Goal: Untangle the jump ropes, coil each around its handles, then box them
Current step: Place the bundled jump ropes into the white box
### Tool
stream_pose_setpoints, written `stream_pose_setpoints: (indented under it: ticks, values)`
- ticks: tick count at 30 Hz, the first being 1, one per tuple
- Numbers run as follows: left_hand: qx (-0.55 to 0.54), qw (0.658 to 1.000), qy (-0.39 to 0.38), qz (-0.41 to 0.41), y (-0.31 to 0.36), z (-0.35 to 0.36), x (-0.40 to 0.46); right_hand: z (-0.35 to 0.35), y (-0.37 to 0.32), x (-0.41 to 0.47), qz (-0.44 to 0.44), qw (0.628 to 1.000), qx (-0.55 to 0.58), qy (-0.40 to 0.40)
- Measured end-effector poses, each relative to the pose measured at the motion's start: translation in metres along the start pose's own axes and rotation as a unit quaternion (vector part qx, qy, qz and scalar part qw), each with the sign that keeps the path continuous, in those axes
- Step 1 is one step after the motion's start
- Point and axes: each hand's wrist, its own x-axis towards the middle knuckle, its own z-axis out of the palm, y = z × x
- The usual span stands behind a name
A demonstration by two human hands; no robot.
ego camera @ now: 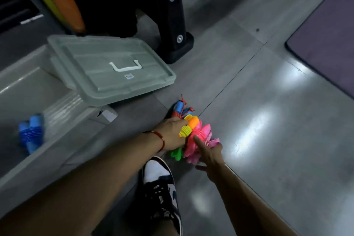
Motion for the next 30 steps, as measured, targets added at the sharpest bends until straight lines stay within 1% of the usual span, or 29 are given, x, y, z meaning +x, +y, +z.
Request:
stream_pose_setpoints:
  ticks: [1, 4, 5, 6, 7, 8, 9, 10, 12, 13, 14, 15, 17, 18, 21, 23, 25, 26, 28, 30]
  values:
    - [-0.007, 1.0, 0.015, -0.015, 0.002, 0.008, 0.011, 0.007, -0.003, 0.004, -0.003, 1.0, 0.001, 0.006]
    - [0.014, 0.992, 0.114, -0.042, 0.0, 0.032, 0.035, 0.024, -0.009, 0.017, 0.008, 1.0, 0.024, 0.014]
    - [0.019, 0.988, 0.139, -0.058, -0.015, 0.048, 0.047, 0.027, -0.008, 0.022, -0.001, 0.999, 0.041, 0.034]
    - [0.025, 0.984, 0.16, -0.074, -0.029, 0.06, 0.057, 0.029, -0.006, 0.029, -0.023, 0.996, 0.05, 0.07]
    - [0.017, 0.983, 0.155, -0.098, -0.039, 0.07, 0.064, 0.029, -0.003, 0.033, -0.054, 0.993, 0.044, 0.095]
    - [0.001, 0.984, 0.131, -0.12, -0.044, 0.076, 0.065, 0.028, 0.001, 0.035, -0.077, 0.991, 0.038, 0.105]
    - [-0.02, 0.986, 0.108, -0.129, -0.044, 0.076, 0.062, 0.027, 0.004, 0.036, -0.1, 0.989, 0.042, 0.099]
    - [-0.034, 0.986, 0.103, -0.128, -0.038, 0.071, 0.056, 0.025, 0.006, 0.036, -0.114, 0.989, 0.052, 0.081]
    - [-0.064, 0.982, 0.142, -0.111, -0.027, 0.061, 0.049, 0.019, 0.009, 0.034, -0.133, 0.986, 0.079, 0.055]
    - [-0.087, 0.979, 0.144, -0.117, -0.023, 0.059, 0.046, 0.016, 0.01, 0.031, -0.138, 0.985, 0.095, 0.032]
    - [-0.123, 0.975, 0.141, -0.121, -0.021, 0.057, 0.043, 0.013, 0.01, 0.027, -0.144, 0.984, 0.103, 0.004]
    - [-0.181, 0.967, 0.127, -0.127, -0.02, 0.059, 0.039, 0.01, 0.01, 0.023, -0.152, 0.983, 0.106, -0.02]
    - [-0.293, 0.937, 0.118, -0.146, -0.019, 0.059, 0.03, 0.007, 0.006, 0.013, -0.174, 0.978, 0.1, -0.051]
    - [-0.35, 0.917, 0.122, -0.151, -0.018, 0.057, 0.022, 0.005, 0.003, 0.007, -0.19, 0.975, 0.095, -0.064]
    - [-0.486, 0.853, 0.137, -0.133, -0.017, 0.043, -0.018, 0.003, -0.009, -0.017, -0.237, 0.961, 0.067, -0.127]
    - [-0.529, 0.834, 0.109, -0.114, -0.029, 0.03, -0.053, 0.008, -0.016, -0.039, -0.265, 0.945, 0.033, -0.188]
    - [-0.556, 0.825, 0.055, -0.083, -0.043, 0.013, -0.093, 0.022, -0.026, -0.068, -0.294, 0.923, 0.004, -0.248]
    - [-0.564, 0.822, 0.042, -0.07, -0.05, 0.004, -0.115, 0.031, -0.03, -0.083, -0.308, 0.909, -0.011, -0.28]
    - [-0.58, 0.811, 0.055, -0.053, -0.061, -0.016, -0.159, 0.057, -0.04, -0.113, -0.335, 0.879, -0.043, -0.337]
    - [-0.59, 0.797, 0.118, -0.055, -0.07, -0.033, -0.202, 0.087, -0.046, -0.139, -0.356, 0.852, -0.07, -0.378]
